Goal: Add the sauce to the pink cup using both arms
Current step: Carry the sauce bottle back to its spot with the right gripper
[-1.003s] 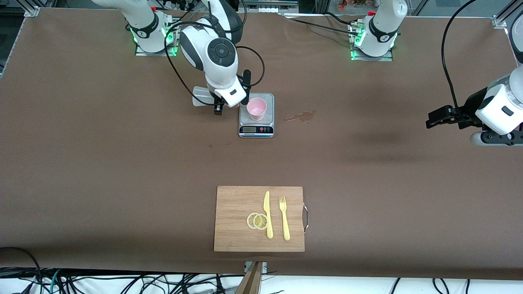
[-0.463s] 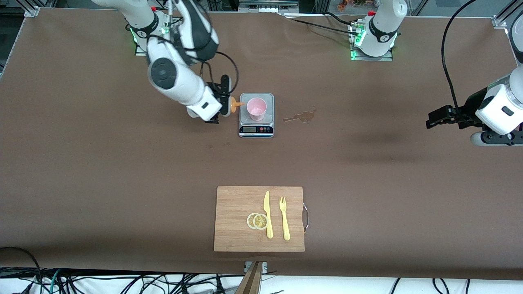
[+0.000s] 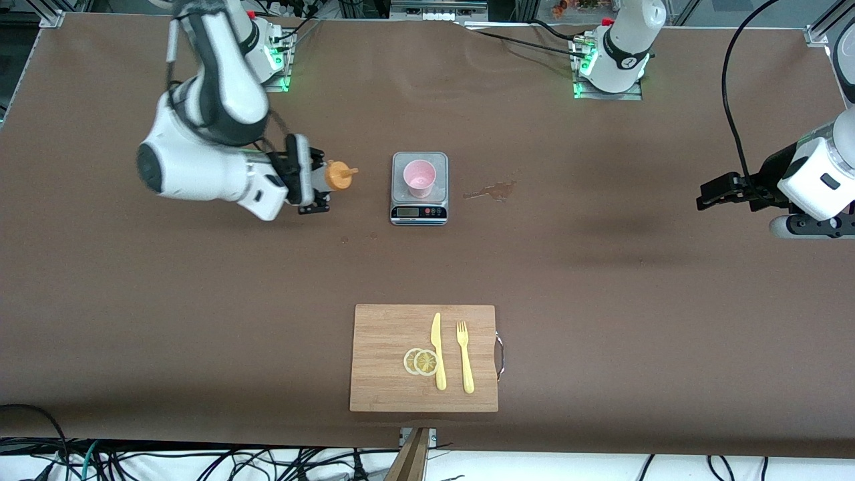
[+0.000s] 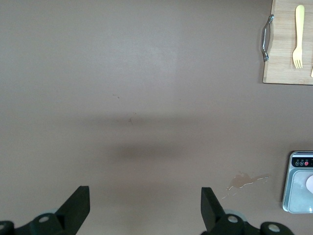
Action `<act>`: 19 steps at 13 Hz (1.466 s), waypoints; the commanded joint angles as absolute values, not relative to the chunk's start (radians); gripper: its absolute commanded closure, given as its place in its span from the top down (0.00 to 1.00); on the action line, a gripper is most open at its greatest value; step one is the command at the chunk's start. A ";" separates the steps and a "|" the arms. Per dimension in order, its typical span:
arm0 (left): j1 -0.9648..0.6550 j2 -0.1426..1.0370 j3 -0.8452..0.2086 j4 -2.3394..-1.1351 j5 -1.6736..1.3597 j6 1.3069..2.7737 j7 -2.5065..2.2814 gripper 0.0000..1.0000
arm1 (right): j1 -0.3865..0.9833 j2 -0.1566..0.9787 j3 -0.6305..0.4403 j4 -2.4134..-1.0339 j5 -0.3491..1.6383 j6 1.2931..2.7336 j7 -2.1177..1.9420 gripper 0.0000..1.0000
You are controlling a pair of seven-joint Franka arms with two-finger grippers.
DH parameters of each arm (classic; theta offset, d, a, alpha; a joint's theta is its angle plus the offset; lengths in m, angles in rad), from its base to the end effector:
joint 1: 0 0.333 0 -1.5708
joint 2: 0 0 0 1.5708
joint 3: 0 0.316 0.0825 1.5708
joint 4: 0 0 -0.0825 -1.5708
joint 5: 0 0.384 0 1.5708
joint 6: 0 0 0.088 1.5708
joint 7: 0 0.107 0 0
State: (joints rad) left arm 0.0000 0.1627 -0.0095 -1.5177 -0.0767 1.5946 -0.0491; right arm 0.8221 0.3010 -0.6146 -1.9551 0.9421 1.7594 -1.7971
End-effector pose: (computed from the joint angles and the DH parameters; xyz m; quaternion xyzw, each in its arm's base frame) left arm 0.6018 -0.0133 0.5576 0.9981 0.0223 -0.0440 0.0378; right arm 0.5394 0.2018 0.3409 -0.6447 -0.6606 -0.1127 0.3678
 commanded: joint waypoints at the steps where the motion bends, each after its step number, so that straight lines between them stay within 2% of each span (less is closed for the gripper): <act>1: 0.005 0.179 -0.015 -1.485 -0.057 1.572 -0.025 1.00 | 0.677 0.402 -0.609 -1.954 1.109 1.576 -2.032 0.12; 6: 0.005 0.179 -0.015 -1.483 -0.057 1.572 -0.025 1.00 | 0.487 0.621 -0.606 -1.944 1.245 1.257 -2.392 0.12; 9: 0.003 0.179 -0.015 -1.483 -0.057 1.572 -0.025 1.00 | 0.413 0.719 -0.603 -1.898 1.246 1.163 -2.541 0.12; 13: 0.003 0.179 -0.015 -1.483 -0.057 1.572 -0.025 1.00 | 0.304 0.799 -0.600 -1.806 1.246 1.152 -2.692 0.12; 16: 0.003 0.179 -0.017 -1.483 -0.057 1.572 -0.025 1.00 | 0.272 0.856 -0.595 -1.793 1.256 1.140 -2.781 0.12; 19: 0.003 0.179 -0.015 -1.483 -0.057 1.572 -0.026 1.00 | 0.232 0.896 -0.554 -1.792 1.295 1.114 -2.807 0.17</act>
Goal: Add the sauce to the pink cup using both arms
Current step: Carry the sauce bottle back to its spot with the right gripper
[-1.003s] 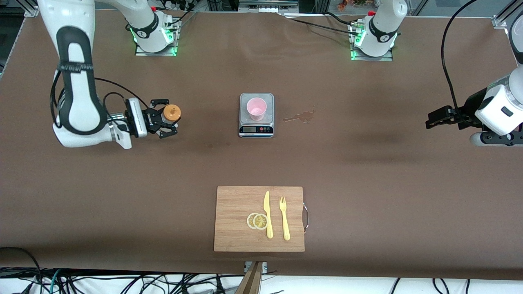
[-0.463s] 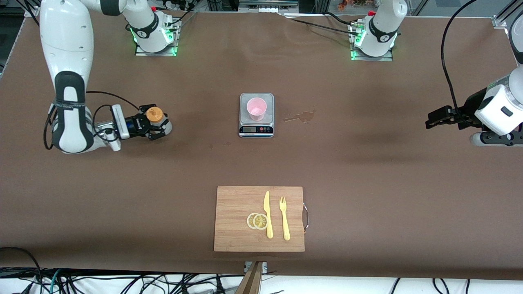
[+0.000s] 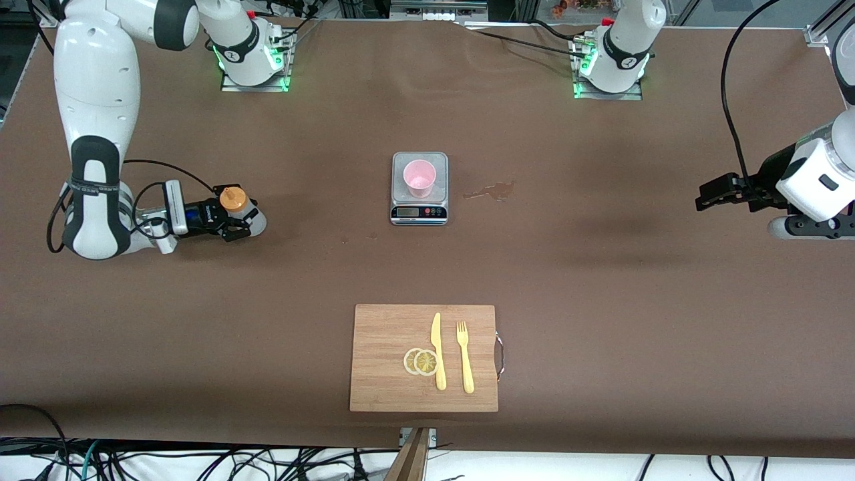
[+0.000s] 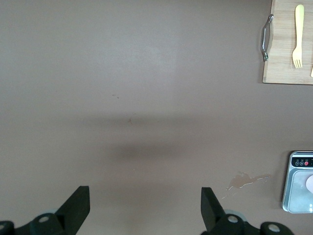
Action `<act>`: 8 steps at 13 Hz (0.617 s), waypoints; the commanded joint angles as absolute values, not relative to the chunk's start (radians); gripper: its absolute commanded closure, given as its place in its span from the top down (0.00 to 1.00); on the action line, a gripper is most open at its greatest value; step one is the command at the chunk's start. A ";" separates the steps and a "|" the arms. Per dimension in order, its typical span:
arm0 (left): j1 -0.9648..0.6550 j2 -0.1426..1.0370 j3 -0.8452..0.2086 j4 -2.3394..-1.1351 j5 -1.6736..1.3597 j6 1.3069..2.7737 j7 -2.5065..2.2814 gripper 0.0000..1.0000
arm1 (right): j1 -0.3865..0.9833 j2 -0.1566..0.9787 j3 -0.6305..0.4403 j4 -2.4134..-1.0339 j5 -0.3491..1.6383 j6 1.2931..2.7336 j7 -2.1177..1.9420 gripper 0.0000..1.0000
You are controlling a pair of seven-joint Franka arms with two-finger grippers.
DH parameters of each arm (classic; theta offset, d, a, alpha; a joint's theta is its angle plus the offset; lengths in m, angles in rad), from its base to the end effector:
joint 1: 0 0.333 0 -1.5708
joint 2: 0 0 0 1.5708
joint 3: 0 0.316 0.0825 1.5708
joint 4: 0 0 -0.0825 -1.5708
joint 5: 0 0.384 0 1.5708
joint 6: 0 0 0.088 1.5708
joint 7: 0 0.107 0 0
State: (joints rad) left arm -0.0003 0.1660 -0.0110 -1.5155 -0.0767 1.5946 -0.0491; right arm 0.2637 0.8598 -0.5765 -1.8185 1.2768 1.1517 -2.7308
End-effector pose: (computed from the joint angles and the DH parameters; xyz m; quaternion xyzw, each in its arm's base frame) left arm 0.6026 -0.0143 0.5567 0.9981 0.0215 -0.0446 0.0378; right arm 0.5387 -0.0266 0.1284 -0.4659 -0.6072 -0.3594 0.5339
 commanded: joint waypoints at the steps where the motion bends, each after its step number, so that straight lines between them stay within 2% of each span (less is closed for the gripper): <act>1: 0.003 0.179 -0.015 -1.483 -0.057 1.572 -0.026 1.00 | 0.221 0.894 -0.555 -1.793 1.287 1.118 -2.803 0.59; 2: 0.003 0.179 -0.017 -1.483 -0.057 1.572 -0.026 1.00 | 0.212 0.896 -0.558 -1.793 1.264 1.121 -2.801 1.00; 6: 0.003 0.179 -0.015 -1.483 -0.057 1.572 -0.026 1.00 | 0.161 0.897 -0.564 -1.792 1.230 1.138 -2.795 1.00; 8: 0.003 0.181 -0.017 -1.479 -0.057 1.572 -0.025 1.00 | 0.153 0.896 -0.624 -1.781 1.230 1.149 -2.783 1.00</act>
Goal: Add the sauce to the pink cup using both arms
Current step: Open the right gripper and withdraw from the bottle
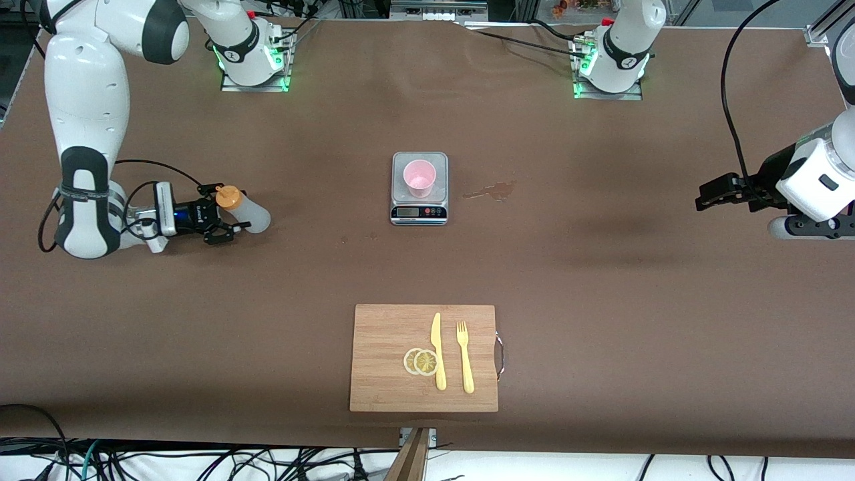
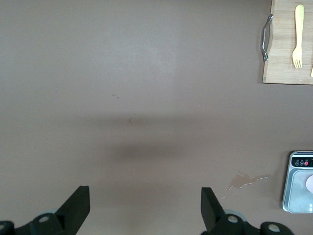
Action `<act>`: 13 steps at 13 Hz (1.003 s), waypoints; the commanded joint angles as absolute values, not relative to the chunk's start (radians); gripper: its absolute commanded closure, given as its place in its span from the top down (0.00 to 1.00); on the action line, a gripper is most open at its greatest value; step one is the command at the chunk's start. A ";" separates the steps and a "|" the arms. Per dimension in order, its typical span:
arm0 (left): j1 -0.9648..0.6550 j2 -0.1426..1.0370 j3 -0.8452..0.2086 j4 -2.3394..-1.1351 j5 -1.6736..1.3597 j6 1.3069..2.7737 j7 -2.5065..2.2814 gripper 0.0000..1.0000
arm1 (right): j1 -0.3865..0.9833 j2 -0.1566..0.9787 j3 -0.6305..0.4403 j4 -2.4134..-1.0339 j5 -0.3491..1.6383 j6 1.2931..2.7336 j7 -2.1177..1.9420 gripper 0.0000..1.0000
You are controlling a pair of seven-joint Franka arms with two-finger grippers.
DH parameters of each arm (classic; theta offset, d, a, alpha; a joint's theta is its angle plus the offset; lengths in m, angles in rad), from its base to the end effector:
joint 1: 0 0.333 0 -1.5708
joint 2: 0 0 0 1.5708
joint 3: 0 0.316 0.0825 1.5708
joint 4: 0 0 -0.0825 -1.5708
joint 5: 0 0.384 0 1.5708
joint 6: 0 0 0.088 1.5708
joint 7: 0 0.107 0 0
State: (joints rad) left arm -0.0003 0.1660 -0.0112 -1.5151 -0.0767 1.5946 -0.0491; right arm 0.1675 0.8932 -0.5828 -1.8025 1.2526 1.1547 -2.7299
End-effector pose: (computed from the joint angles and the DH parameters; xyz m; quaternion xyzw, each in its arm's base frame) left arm 0.6027 -0.0145 0.5569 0.9981 0.0214 -0.0444 0.0379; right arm 0.5294 -0.0833 0.1145 -0.5010 -0.5866 -0.3642 0.5217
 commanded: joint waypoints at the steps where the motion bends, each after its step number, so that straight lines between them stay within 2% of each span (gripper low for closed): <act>1: 0.003 0.183 -0.017 -1.479 -0.057 1.572 -0.025 1.00 | 0.155 0.891 -0.655 -1.781 1.229 1.149 -2.749 1.00; 4: 0.003 0.184 -0.017 -1.477 -0.057 1.572 -0.025 1.00 | 0.169 0.861 -0.771 -1.760 1.195 1.120 -2.618 1.00; 7: 0.003 0.184 -0.017 -1.477 -0.057 1.572 -0.025 1.00 | 0.222 0.827 -0.862 -1.628 1.095 1.103 -2.365 1.00; 13: 0.003 0.184 -0.017 -1.477 -0.057 1.572 -0.025 1.00 | 0.345 0.787 -0.976 -1.468 1.101 0.977 -1.785 1.00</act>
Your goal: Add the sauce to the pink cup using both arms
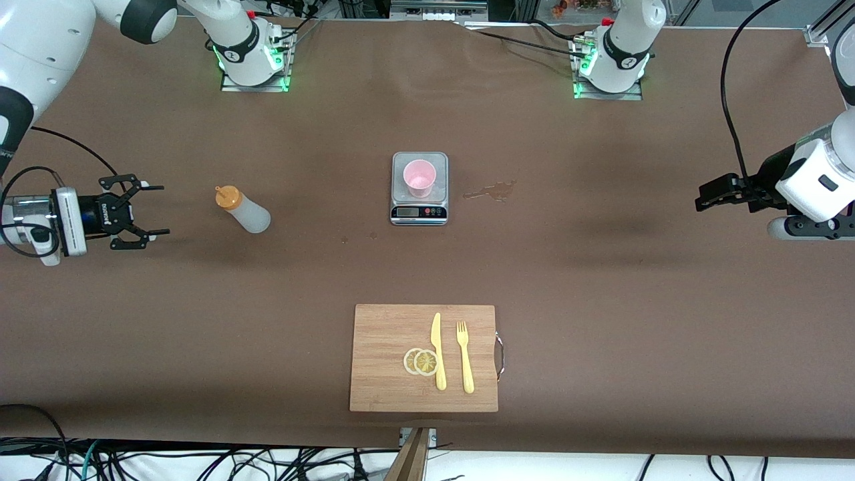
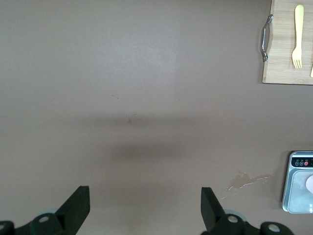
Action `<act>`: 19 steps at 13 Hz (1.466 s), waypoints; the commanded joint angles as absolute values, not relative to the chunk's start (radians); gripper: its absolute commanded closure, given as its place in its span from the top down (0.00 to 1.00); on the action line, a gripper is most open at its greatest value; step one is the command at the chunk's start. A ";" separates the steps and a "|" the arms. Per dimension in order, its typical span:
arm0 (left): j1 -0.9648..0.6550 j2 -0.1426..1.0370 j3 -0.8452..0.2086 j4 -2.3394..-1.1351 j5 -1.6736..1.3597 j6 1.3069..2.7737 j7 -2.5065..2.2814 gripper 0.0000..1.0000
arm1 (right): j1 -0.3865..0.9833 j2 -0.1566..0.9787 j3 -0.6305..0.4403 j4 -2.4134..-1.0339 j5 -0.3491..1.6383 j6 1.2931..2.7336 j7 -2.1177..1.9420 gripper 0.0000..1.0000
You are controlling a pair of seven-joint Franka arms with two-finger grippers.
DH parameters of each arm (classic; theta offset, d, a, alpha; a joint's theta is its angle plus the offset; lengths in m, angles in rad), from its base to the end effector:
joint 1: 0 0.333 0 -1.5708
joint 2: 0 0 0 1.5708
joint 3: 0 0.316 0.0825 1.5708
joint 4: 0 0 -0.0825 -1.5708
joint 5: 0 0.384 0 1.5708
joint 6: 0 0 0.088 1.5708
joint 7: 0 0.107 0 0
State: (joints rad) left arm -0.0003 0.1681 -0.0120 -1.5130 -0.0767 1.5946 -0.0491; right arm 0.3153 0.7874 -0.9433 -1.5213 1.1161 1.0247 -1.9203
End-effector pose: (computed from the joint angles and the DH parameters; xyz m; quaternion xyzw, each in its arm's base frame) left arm 0.6033 -0.0149 0.5566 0.9981 0.0210 -0.0444 0.0379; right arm 0.5983 -0.1413 0.3136 -0.7155 -0.4954 -0.1118 0.4796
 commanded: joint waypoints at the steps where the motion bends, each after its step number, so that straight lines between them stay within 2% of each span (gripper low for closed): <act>1: 0.003 0.184 -0.017 -1.477 -0.057 1.572 -0.026 1.00 | 0.395 0.766 -1.029 -1.448 1.077 0.986 -1.696 1.00; 2: 0.003 0.184 -0.017 -1.477 -0.057 1.572 -0.026 1.00 | 0.438 0.749 -1.051 -1.447 1.034 1.011 -1.615 1.00; 4: 0.003 0.184 -0.017 -1.477 -0.057 1.572 -0.025 1.00 | 0.446 0.672 -1.007 -1.445 0.932 1.083 -1.502 1.00; 5: 0.003 0.184 -0.017 -1.473 -0.057 1.571 -0.025 1.00 | 0.436 0.622 -0.943 -1.445 0.842 1.136 -1.423 1.00; 7: 0.003 0.190 -0.017 -1.465 -0.057 1.565 -0.025 1.00 | 0.359 0.481 -0.736 -1.450 0.602 1.263 -1.246 1.00; 10: 0.003 0.190 -0.017 -1.463 -0.057 1.562 -0.026 1.00 | 0.241 0.378 -0.502 -1.454 0.363 1.327 -0.986 1.00; 12: 0.003 0.190 -0.017 -1.463 -0.057 1.562 -0.026 1.00 | 0.189 0.335 -0.419 -1.471 0.296 1.351 -0.954 1.00; 17: 0.002 0.192 -0.017 -1.463 -0.057 1.562 -0.026 1.00 | 0.095 0.155 -0.197 -1.669 0.088 1.619 -0.690 1.00; 19: 0.002 0.192 -0.017 -1.463 -0.057 1.562 -0.026 1.00 | 0.092 0.103 -0.170 -1.721 0.054 1.655 -0.468 1.00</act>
